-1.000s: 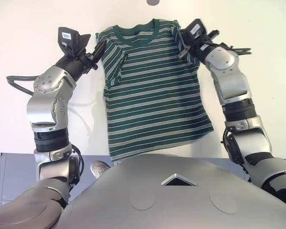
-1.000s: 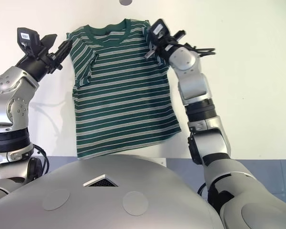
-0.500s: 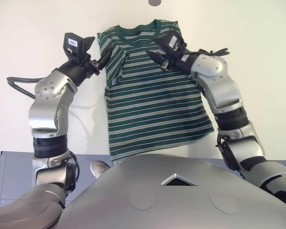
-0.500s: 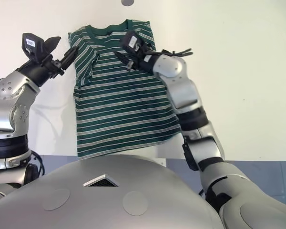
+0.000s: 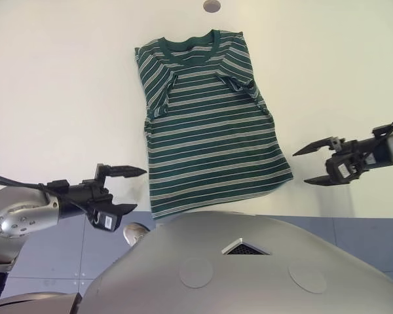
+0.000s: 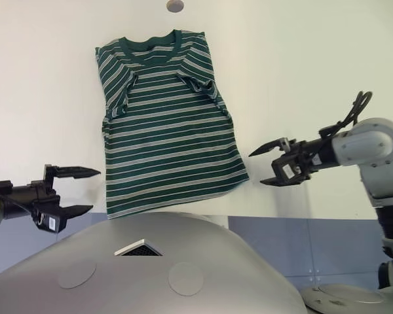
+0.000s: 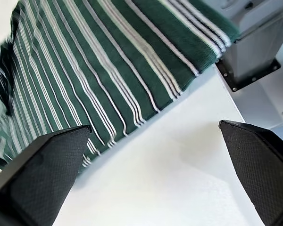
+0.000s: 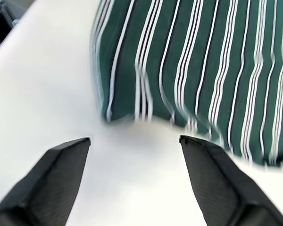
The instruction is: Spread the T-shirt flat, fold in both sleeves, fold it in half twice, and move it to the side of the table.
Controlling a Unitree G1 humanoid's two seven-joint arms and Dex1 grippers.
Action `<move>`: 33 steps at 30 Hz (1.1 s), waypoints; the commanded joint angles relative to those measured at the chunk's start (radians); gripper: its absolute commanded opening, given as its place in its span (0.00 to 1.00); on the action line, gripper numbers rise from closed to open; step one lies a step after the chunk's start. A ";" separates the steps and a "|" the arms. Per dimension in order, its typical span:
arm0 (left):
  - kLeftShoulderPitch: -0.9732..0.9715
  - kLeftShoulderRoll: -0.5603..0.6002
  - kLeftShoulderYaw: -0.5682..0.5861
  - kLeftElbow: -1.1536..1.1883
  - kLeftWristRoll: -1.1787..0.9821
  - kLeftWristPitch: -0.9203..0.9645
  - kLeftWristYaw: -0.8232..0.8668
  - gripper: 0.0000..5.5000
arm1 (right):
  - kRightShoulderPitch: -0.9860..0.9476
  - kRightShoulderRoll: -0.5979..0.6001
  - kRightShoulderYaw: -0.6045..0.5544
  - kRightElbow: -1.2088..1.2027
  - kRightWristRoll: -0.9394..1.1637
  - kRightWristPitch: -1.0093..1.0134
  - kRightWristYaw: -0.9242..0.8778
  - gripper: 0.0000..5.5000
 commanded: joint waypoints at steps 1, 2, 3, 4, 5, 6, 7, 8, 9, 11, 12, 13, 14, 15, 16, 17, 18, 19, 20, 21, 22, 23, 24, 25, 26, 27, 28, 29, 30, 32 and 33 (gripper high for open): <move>-0.024 -0.020 -0.032 0.044 0.135 -0.135 0.078 0.91 | 0.002 0.035 0.034 0.019 -0.037 -0.154 -0.086 0.64; -0.027 -0.021 -0.038 0.054 0.158 -0.161 0.096 0.91 | -0.008 0.043 0.043 0.028 -0.034 -0.195 -0.104 0.64; -0.032 -0.026 -0.041 0.062 0.180 -0.188 0.116 0.91 | -0.026 0.047 0.050 0.050 -0.040 -0.253 -0.121 0.64; -0.038 -0.027 -0.047 0.066 0.199 -0.213 0.134 0.91 | -0.045 0.042 0.057 0.081 -0.048 -0.313 -0.135 0.64; -0.041 -0.028 -0.051 0.071 0.214 -0.230 0.150 0.89 | -0.060 0.037 0.064 0.108 -0.052 -0.359 -0.146 0.64; -0.041 -0.027 -0.061 0.072 0.221 -0.241 0.162 0.86 | -0.071 0.029 0.069 0.131 -0.051 -0.391 -0.155 0.64; -0.041 -0.025 -0.069 0.069 0.228 -0.247 0.172 0.82 | -0.082 0.023 0.076 0.152 -0.047 -0.411 -0.163 0.60; -0.039 -0.024 -0.081 0.065 0.233 -0.248 0.179 0.79 | -0.097 0.020 0.084 0.173 -0.044 -0.429 -0.172 0.57; -0.038 -0.024 -0.096 0.056 0.238 -0.248 0.184 0.75 | -0.114 0.017 0.093 0.193 -0.039 -0.441 -0.176 0.53; -0.020 -0.027 -0.117 0.038 0.255 -0.255 0.195 0.70 | -0.128 0.010 0.110 0.202 -0.002 -0.416 -0.175 0.48; -0.013 -0.027 -0.123 0.033 0.261 -0.256 0.202 0.65 | -0.133 0.005 0.118 0.205 0.010 -0.410 -0.173 0.43; -0.008 -0.025 -0.127 0.029 0.266 -0.256 0.209 0.62 | -0.136 0.001 0.125 0.207 0.019 -0.408 -0.174 0.40; -0.005 -0.023 -0.129 0.027 0.272 -0.254 0.217 0.58 | -0.139 -0.003 0.132 0.209 0.023 -0.409 -0.175 0.35; -0.004 -0.021 -0.131 0.026 0.276 -0.252 0.222 0.56 | -0.142 -0.005 0.136 0.211 0.025 -0.410 -0.177 0.33; 0.009 -0.017 -0.137 0.014 0.268 -0.253 0.225 0.52 | -0.127 -0.012 0.139 0.197 0.043 -0.388 -0.177 0.29; 0.021 -0.015 -0.144 0.007 0.265 -0.252 0.227 0.48 | -0.110 -0.021 0.143 0.179 0.068 -0.351 -0.172 0.24; 0.023 -0.019 -0.152 0.009 0.271 -0.251 0.233 0.42 | -0.090 -0.031 0.149 0.157 0.094 -0.311 -0.166 0.18; 0.022 -0.025 -0.156 0.011 0.279 -0.247 0.239 0.38 | -0.075 -0.040 0.153 0.137 0.114 -0.275 -0.161 0.13; 0.019 -0.026 -0.161 0.016 0.285 -0.240 0.241 0.34 | -0.065 -0.048 0.154 0.122 0.128 -0.249 -0.157 0.09; 0.023 -0.024 -0.165 0.017 0.274 -0.231 0.242 0.32 | -0.059 -0.057 0.154 0.115 0.134 -0.231 -0.152 0.06; 0.030 -0.018 -0.169 0.012 0.259 -0.222 0.242 0.27 | -0.054 -0.064 0.153 0.111 0.135 -0.218 -0.148 0.01; 0.034 -0.012 -0.175 0.006 0.237 -0.208 0.243 0.23 | -0.052 -0.068 0.152 0.109 0.135 -0.209 -0.146 0.00; 0.035 -0.007 -0.178 0.003 0.218 -0.194 0.243 0.19 | -0.051 -0.070 0.153 0.107 0.135 -0.197 -0.143 0.00; 0.034 -0.002 -0.181 0.004 0.203 -0.179 0.242 0.17 | -0.048 -0.070 0.152 0.103 0.137 -0.185 -0.139 0.00; 0.032 0.000 -0.180 0.008 0.184 -0.161 0.243 0.13 | -0.042 -0.073 0.151 0.096 0.143 -0.168 -0.134 0.00; 0.030 0.002 -0.178 0.009 0.161 -0.140 0.244 0.10 | -0.035 -0.081 0.150 0.084 0.155 -0.141 -0.126 0.00; 0.028 0.003 -0.174 0.005 0.135 -0.119 0.245 0.07 | -0.026 -0.092 0.147 0.070 0.171 -0.109 -0.116 0.00; 0.024 0.009 -0.171 -0.001 0.095 -0.089 0.244 0.04 | -0.013 -0.113 0.143 0.046 0.202 -0.050 -0.098 0.00; 0.023 0.014 -0.169 -0.012 0.043 -0.050 0.238 0.01 | 0.000 -0.141 0.139 0.018 0.238 0.020 -0.073 0.00; 0.017 0.027 -0.160 -0.060 -0.130 0.079 0.227 0.00 | 0.032 -0.222 0.124 -0.066 0.355 0.216 -0.009 0.00; -0.015 0.036 -0.150 -0.085 -0.239 0.157 0.223 0.00 | 0.032 -0.270 0.112 -0.113 0.444 0.347 0.032 0.00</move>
